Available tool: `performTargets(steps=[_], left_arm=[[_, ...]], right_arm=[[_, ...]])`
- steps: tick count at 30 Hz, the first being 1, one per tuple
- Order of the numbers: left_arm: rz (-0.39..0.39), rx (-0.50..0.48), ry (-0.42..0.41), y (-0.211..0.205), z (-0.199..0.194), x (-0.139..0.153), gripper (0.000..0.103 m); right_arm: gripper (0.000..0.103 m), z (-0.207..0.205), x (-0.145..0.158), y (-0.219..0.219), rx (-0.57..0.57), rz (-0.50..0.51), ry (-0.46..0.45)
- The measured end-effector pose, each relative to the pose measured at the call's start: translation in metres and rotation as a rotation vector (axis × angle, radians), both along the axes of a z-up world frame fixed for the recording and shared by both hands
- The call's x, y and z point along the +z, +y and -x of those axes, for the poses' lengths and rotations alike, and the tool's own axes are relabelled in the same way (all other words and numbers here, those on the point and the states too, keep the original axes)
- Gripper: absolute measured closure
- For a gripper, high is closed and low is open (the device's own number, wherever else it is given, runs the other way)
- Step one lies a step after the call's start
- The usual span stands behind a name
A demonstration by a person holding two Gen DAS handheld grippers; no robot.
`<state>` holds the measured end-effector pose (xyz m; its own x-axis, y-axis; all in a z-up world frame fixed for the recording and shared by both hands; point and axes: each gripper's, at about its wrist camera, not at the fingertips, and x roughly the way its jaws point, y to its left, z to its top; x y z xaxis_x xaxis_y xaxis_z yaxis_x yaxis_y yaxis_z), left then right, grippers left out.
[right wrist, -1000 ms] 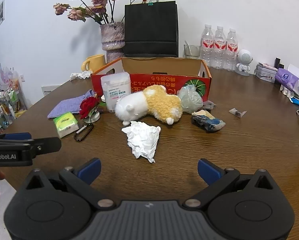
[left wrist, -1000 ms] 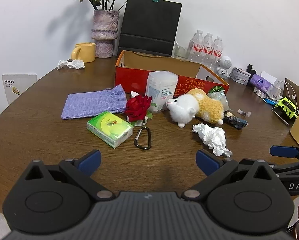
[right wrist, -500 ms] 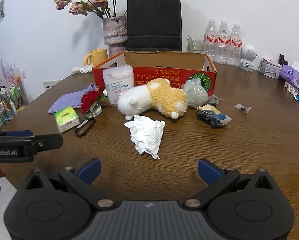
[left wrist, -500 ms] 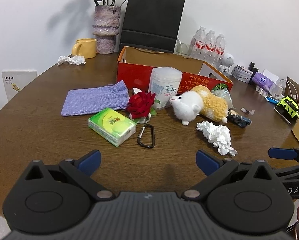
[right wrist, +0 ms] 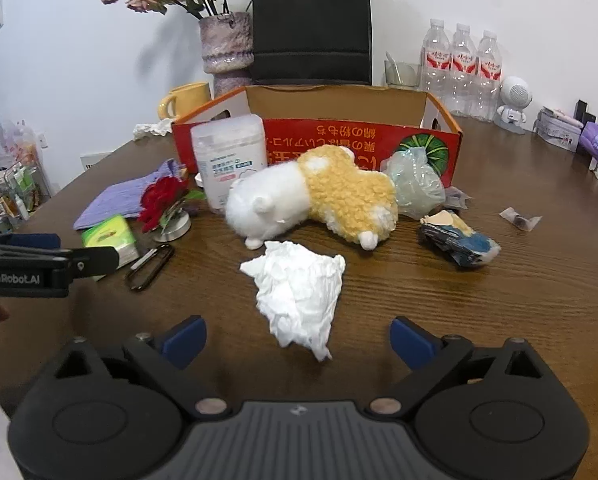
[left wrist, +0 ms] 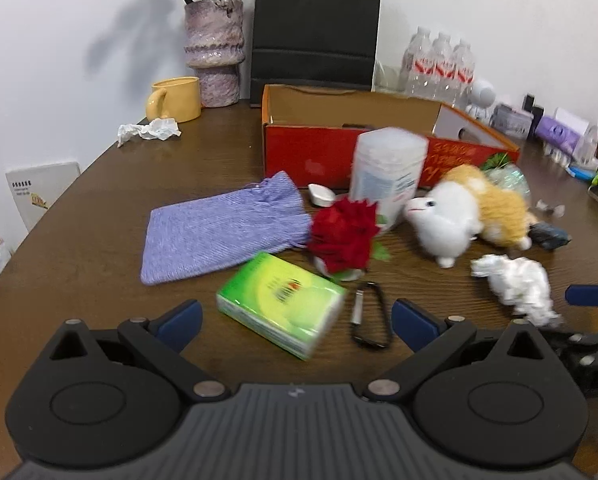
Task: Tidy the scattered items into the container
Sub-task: 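Grasp the green tissue pack with the left tool while the right tool grasps the crumpled tissue, then carry both items into the box and open both tools to release them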
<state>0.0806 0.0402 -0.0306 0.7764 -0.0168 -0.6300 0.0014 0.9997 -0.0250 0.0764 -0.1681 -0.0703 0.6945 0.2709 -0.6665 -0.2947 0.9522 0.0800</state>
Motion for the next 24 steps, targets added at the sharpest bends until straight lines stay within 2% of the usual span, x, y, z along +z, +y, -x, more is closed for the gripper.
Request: performTargets(steps=[8, 10, 13, 16, 19, 24], left_arm=[[0.006, -0.091, 0.033, 0.015, -0.023, -0.012, 0.006], [0.006, -0.111, 0.037, 0.017, -0.026, -0.013, 0.015], [0.016, -0.143, 0.037, 0.02, -0.029, -0.014, 0.029], [0.016, -0.155, 0.029, 0.02, -0.029, -0.014, 0.032], [0.017, -0.161, 0.024, 0.02, -0.025, -0.014, 0.033], [0.035, -0.135, -0.011, 0.02, -0.014, -0.006, 0.033]], right_arm=[[0.016, -0.017, -0.007, 0.008, 0.001, -0.01, 0.015], [0.017, -0.019, -0.007, 0.009, 0.0, -0.008, 0.008], [0.029, -0.021, -0.006, 0.01, -0.001, -0.003, 0.0], [0.045, -0.02, -0.006, 0.01, 0.0, 0.003, -0.013], [0.067, -0.02, -0.005, 0.008, 0.006, 0.001, -0.024], [0.074, -0.015, -0.002, 0.003, 0.028, -0.021, -0.056]])
